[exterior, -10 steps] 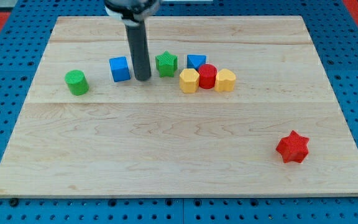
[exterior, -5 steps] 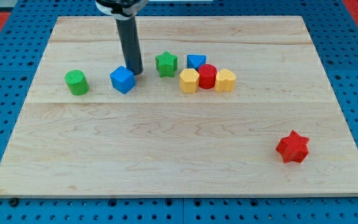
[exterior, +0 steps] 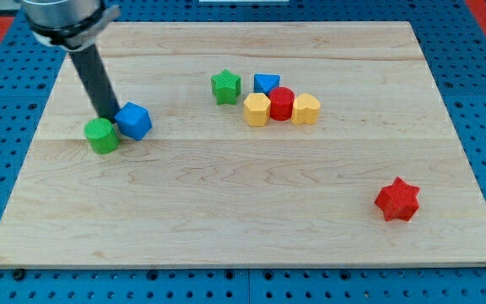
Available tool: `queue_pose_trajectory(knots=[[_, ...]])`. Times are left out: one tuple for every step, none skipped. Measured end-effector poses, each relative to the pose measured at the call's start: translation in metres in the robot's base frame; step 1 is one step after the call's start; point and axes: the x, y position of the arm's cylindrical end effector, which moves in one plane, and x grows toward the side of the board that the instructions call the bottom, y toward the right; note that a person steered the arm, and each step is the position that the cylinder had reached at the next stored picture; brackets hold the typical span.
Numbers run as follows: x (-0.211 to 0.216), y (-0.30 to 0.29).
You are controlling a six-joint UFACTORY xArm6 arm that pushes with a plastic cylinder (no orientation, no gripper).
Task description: Separate the blue cube from the green circle
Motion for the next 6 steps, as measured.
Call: queue_pose_trajectory(knots=[[-0.003, 0.025], [0.029, 0.066], [0.06, 0.127], [0.065, 0.212], [0.07, 0.275], [0.107, 0.269]])
